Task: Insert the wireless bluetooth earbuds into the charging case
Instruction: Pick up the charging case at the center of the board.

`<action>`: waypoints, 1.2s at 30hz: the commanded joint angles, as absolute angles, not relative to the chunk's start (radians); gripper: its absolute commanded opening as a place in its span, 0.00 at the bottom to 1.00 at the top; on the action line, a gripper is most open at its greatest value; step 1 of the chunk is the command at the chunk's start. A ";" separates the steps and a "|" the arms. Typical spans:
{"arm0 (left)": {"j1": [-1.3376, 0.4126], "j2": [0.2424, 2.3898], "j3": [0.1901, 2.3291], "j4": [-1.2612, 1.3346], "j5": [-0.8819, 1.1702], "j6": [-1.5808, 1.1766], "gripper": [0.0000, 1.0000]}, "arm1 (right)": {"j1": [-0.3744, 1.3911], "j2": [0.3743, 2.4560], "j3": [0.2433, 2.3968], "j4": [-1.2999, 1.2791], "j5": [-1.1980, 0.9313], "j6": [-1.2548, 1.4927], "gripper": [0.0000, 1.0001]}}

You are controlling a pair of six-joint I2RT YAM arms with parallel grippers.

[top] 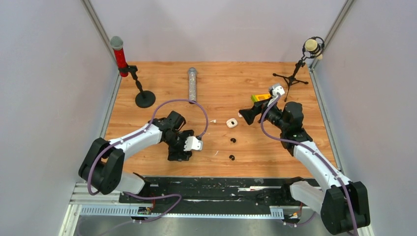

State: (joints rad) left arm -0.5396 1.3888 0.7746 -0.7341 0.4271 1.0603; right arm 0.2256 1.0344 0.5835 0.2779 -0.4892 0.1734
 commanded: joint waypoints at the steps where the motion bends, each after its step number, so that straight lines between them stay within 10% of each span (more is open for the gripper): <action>1: -0.552 1.392 0.752 -0.585 0.355 1.089 0.96 | 0.254 1.044 0.633 0.262 -0.511 0.155 1.00; 14: -0.599 1.423 0.735 -0.641 0.426 1.152 0.55 | 0.316 1.119 0.703 0.198 -0.492 0.204 1.00; 19: -0.599 1.413 0.747 -0.640 0.469 1.147 0.23 | 0.322 1.157 0.773 0.090 -0.518 0.306 1.00; 36: -0.599 1.341 1.081 -0.631 0.455 0.930 0.14 | 0.477 1.474 0.932 0.113 -0.850 0.632 1.00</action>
